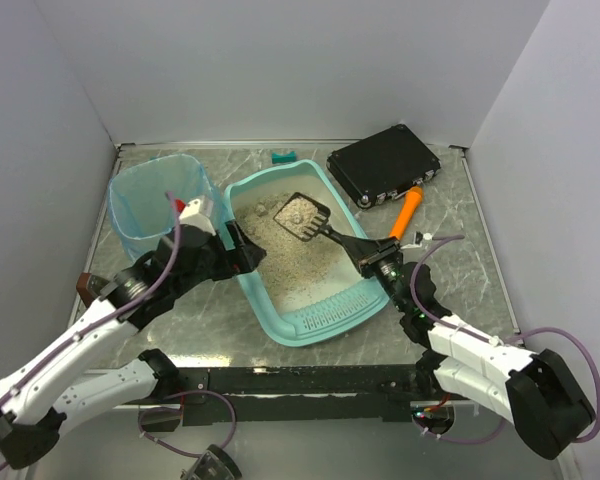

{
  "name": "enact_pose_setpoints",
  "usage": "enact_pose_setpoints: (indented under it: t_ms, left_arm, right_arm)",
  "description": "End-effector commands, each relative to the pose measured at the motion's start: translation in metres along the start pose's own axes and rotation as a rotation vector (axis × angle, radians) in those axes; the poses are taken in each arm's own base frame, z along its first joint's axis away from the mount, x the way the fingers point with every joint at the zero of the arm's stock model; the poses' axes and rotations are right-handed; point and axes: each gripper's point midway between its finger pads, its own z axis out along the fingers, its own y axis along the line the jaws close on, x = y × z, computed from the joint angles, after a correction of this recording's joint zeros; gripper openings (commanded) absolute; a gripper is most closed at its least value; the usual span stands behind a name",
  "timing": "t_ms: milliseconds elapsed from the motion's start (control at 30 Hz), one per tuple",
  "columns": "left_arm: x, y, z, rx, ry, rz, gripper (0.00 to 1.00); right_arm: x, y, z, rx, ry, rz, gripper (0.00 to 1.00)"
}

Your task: Clean the litter box

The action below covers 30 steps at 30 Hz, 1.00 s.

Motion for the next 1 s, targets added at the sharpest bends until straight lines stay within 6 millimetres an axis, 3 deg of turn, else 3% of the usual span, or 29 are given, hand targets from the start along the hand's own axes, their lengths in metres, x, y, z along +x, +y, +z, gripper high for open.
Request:
enact_pose_setpoints:
  t_ms: [0,67,167,300,400,500,533,567,600,633,700,767,867,967]
  left_arm:
    - [-0.008,-0.009,-0.017,0.088,-0.058,0.004,0.97]
    - [-0.010,-0.007,-0.023,0.093,-0.074,-0.003,0.97]
    - [-0.012,-0.004,-0.027,0.088,-0.095,-0.012,0.97]
    - [-0.012,0.001,-0.030,0.065,-0.090,-0.010,0.97]
    - [-0.011,0.005,-0.029,0.057,-0.099,-0.015,0.97]
    - [-0.010,0.003,-0.029,0.062,-0.091,-0.018,0.97]
    - [-0.008,0.005,-0.030,0.058,-0.085,-0.016,0.97]
    - [-0.008,0.006,-0.029,0.056,-0.087,-0.018,0.97]
    - [-0.005,0.010,-0.027,0.043,-0.085,-0.021,0.97]
    - [-0.007,0.013,-0.027,0.030,-0.102,-0.028,0.97]
    - [-0.005,0.018,-0.027,0.008,-0.098,-0.041,0.97]
    - [-0.003,0.018,-0.029,0.011,-0.088,-0.040,0.97]
    - [-0.004,0.021,-0.030,0.012,-0.109,-0.047,0.97]
    - [-0.007,0.021,-0.032,0.007,-0.119,-0.054,0.97]
  right_arm:
    - [0.001,0.043,-0.001,-0.162,0.070,0.116,0.00]
    - [0.002,0.048,-0.002,-0.205,0.076,0.118,0.00]
    - [0.019,0.063,0.005,-0.232,0.175,0.116,0.00]
    - [-0.008,0.038,0.002,-0.192,0.056,0.152,0.00]
    - [0.004,0.049,0.009,-0.189,0.132,0.084,0.00]
    - [-0.029,0.050,0.002,-0.235,0.022,0.112,0.00]
    - [-0.030,0.051,0.003,-0.234,0.012,0.070,0.00]
    - [-0.018,0.057,0.003,-0.236,0.061,0.032,0.00]
    - [-0.005,0.047,0.009,-0.169,0.116,0.001,0.00]
    - [0.001,0.062,0.010,-0.200,0.157,-0.026,0.00]
    - [-0.013,0.061,0.009,-0.216,0.088,0.000,0.00]
    - [-0.030,0.046,0.004,-0.201,-0.003,0.049,0.00]
    - [-0.011,0.056,0.007,-0.199,0.107,-0.015,0.00]
    - [-0.023,0.044,0.007,-0.173,0.043,0.044,0.00]
